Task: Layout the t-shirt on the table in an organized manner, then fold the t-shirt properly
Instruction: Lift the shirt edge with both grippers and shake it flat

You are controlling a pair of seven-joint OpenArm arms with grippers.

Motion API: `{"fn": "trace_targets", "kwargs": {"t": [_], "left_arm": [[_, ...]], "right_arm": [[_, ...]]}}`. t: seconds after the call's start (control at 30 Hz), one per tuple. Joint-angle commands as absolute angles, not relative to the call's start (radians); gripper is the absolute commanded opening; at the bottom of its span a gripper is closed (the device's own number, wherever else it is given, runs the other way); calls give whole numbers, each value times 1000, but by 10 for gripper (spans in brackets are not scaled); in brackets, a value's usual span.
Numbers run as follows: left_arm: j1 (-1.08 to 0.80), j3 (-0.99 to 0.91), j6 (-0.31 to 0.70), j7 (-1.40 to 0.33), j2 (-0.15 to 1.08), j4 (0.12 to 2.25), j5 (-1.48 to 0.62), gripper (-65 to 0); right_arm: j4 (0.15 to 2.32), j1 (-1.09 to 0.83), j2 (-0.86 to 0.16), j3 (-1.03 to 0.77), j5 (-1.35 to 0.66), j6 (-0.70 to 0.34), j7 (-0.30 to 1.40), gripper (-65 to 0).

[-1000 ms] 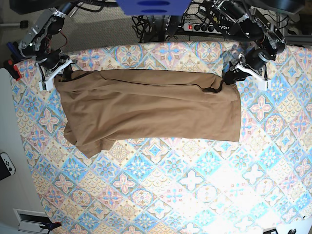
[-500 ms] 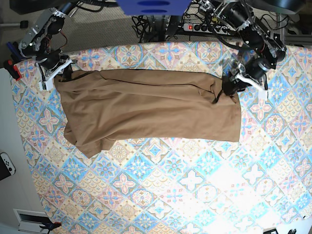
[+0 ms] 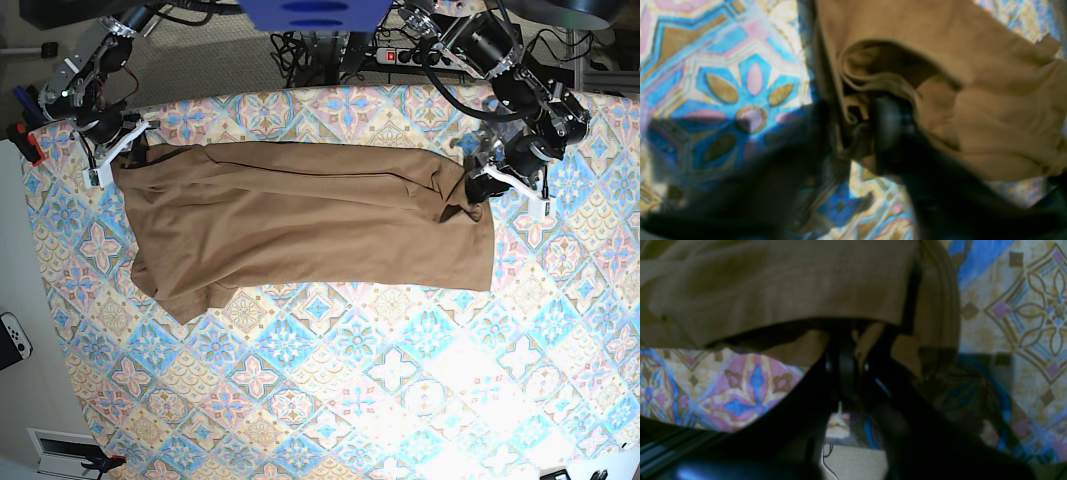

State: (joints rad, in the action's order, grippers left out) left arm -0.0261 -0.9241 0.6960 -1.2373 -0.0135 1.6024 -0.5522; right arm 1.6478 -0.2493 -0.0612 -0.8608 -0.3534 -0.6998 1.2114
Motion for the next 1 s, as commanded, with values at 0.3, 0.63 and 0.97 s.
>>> {"fn": "trace_targets", "kwargs": {"t": [0.3,0.63,0.97], "left_arm": [[-68,-888,698,-1224,8,1649,-444,-650],[-162,-891,698,-1218,67,1718,-444,-650],[-127,-889,698,-1221,90,1718,-441,-650]], "right_arm": [[1653,-251,-67,-868,-325,-698,1234,-650],[1653,-249,-67,-908,-325,-698,1237,-650],[1643,-191,-67,-955,-323,-698,1236,-650]]}}
